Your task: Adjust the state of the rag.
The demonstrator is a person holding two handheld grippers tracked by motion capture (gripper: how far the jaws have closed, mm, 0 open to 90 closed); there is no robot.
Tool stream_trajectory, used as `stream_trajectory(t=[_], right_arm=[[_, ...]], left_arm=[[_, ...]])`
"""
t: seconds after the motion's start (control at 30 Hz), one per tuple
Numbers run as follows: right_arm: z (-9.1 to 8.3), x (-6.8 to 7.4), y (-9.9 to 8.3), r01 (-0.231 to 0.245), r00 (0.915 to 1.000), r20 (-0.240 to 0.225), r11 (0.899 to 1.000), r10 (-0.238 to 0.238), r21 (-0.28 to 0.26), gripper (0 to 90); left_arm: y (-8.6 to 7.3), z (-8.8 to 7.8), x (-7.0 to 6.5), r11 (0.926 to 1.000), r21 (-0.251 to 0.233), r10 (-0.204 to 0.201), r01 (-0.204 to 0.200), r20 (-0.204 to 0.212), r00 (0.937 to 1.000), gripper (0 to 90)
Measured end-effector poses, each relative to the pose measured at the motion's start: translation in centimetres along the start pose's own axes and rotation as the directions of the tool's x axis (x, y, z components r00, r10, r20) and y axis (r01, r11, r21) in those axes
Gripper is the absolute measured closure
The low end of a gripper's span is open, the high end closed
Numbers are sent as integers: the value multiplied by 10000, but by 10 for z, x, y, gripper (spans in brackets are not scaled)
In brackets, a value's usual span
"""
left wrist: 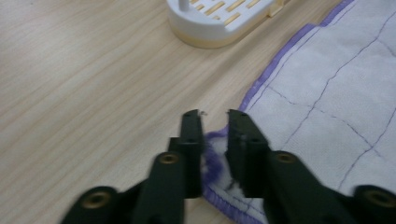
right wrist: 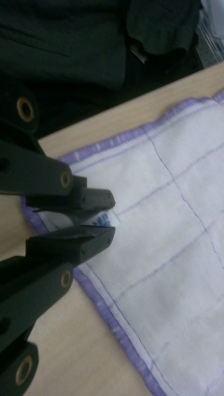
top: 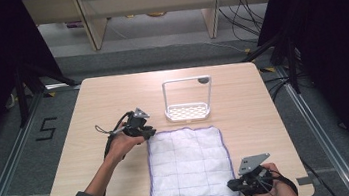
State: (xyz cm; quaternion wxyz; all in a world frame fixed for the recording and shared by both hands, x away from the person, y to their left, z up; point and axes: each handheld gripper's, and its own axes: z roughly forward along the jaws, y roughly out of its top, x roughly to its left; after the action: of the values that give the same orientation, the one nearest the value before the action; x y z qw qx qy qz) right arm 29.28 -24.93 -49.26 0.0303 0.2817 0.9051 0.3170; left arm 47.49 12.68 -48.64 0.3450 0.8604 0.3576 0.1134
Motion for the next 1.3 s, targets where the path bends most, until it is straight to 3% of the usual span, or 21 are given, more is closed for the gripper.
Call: stream_trajectory(t=[0.07,0.1,0.13,0.17,0.23,0.27,0.3,0.37,0.4,0.43,0.47,0.53,0.57,0.7,0.73,0.83,0.87,1.1,1.2,1.23,1.3], right_arm=[[-1,-3,6,-34,9996,262,9999,39,-166,698],[-1,-5,10,-436,9979,460,9979,458,-489,660],[-1,-5,10,-436,9979,460,9979,458,-489,660],[-6,-11,20,-535,9937,941,9950,614,-842,584],[-7,-15,24,-484,9912,1178,9938,602,-1000,558],[-7,-19,30,-651,9858,1458,9905,827,-1215,532],[-8,-35,42,-619,9741,2052,9851,947,-1606,511],[-6,-49,53,-690,9665,2343,9854,1047,-1559,504],[-6,-49,53,-690,9665,2343,9854,1047,-1559,504],[0,-67,69,-805,9488,2928,9872,1183,-1378,507],[4,-75,75,-790,9451,3067,9895,1130,-1211,508],[9,-82,81,-785,9448,3092,9911,1084,-1076,509],[18,-95,93,-954,9435,3061,9886,1270,-1162,518],[28,-105,105,-1248,9460,2838,9840,1566,-1270,516],[37,-113,113,-1374,9428,2915,9853,1614,-1011,516],[44,-123,116,-1395,9461,2867,9885,1505,-586,515],[48,-124,115,-1532,9427,2896,9860,1658,-659,511],[53,-132,107,-1555,9409,2983,9870,1602,-396,509],[58,-134,106,-1560,9437,2882,9867,1626,-457,517],[61,-135,106,-1273,9463,2952,9912,1320,-353,548],[60,-134,108,-1349,9499,2822,9907,1340,-165,584]], left_arm=[[-2,-5,0,9997,-43,-229,229,26,9997,632],[-4,-8,-2,9985,-444,-329,324,-104,9994,586],[-4,-8,-2,9985,-444,-329,324,-104,9994,569],[-6,-13,-4,9963,-722,-462,456,-62,9989,538],[-9,-21,-7,9946,-934,-455,449,-42,9990,488],[-11,-25,-10,9945,-940,-477,471,-37,9989,488],[-14,-29,-12,9944,-961,-443,437,-48,9990,460],[-17,-30,-12,9945,-940,-469,451,-165,9988,430],[-17,-30,-12,9945,-940,-469,451,-165,9988,427],[-20,-26,-10,9953,-805,-551,535,-180,9983,424],[-21,-25,-9,9961,-719,-536,513,-305,9981,415],[-21,-24,-8,9972,-576,-495,474,-366,9981,411],[-22,-23,-6,9971,-564,-538,519,-337,9980,411],[-22,-23,-3,9958,-647,-671,646,-365,9971,413],[-22,-21,-1,9941,-776,-789,753,-437,9959,412],[-21,-15,0,9943,-711,-835,800,-481,9953,402],[-22,-12,0,9948,-669,-815,774,-604,9948,398],[-22,-1,0,9973,-421,-627,598,-719,9954,390],[-21,1,-1,9988,-226,-461,445,-747,9961,458],[-21,3,-4,9993,-331,-220,197,-702,9973,489],[-21,5,-7,9996,-272,-51,30,-762,9971,536]])
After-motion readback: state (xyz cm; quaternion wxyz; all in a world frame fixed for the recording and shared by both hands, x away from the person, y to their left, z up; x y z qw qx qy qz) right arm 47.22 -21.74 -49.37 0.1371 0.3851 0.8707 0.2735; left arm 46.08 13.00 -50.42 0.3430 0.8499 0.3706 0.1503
